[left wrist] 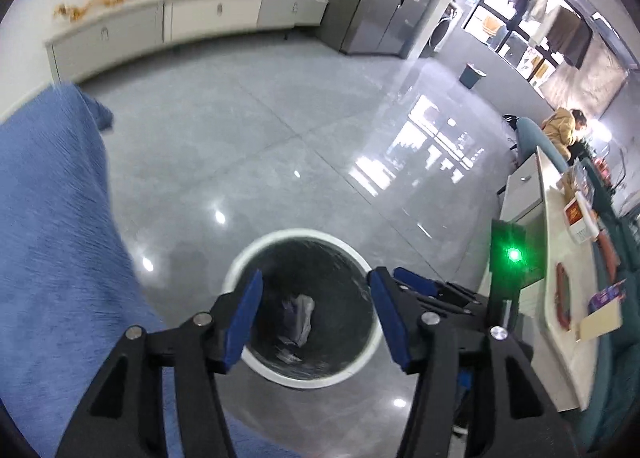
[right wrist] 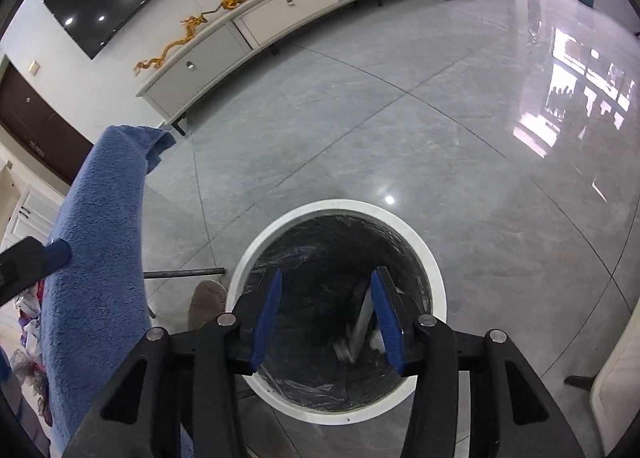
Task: Collect trash
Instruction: 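Carry the carton and bag to the bin and open both tools over it, then return both tools to the trash pile on the rug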
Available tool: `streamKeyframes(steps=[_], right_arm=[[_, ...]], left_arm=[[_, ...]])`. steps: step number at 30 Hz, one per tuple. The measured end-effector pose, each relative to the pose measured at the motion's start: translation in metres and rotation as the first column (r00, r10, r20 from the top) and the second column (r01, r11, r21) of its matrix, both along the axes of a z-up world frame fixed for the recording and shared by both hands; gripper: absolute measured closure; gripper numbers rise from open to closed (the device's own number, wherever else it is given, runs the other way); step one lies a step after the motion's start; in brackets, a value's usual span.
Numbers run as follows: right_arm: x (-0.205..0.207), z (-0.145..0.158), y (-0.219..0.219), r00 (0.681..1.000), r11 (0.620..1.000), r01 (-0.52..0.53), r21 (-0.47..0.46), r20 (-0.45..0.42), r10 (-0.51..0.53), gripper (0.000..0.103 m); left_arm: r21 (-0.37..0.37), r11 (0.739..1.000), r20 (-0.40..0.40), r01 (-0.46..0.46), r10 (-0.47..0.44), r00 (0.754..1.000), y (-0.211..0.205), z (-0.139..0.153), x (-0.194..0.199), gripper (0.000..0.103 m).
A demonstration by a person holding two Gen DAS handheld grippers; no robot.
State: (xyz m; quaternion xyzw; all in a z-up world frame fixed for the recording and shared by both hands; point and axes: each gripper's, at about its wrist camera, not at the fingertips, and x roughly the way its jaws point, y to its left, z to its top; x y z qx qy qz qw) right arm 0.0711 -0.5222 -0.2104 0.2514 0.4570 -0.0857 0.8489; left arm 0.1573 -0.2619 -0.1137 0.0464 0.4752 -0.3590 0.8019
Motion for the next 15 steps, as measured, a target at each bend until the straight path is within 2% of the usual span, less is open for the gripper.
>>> streamKeyframes(steps=[4,8,15], right_arm=[[-0.006,0.026,0.015,0.998,0.999,-0.044,-0.030,0.051,0.046,0.056],[-0.009,0.070,0.052,0.981,0.987,-0.140,-0.073,0.125,0.149,0.056],[-0.025,0.134,0.125,0.913,0.941,-0.315,-0.127,0.231,0.337,0.056]], left_arm=[[-0.028,1.000,0.121,-0.010,0.014,0.993,0.028,0.035,-0.025,0.048],[-0.042,0.999,0.180,-0.018,0.025,0.983,0.061,0.065,-0.043,0.048],[-0.073,0.988,0.262,-0.134,0.149,0.953,0.164,0.097,-0.068,0.048]])
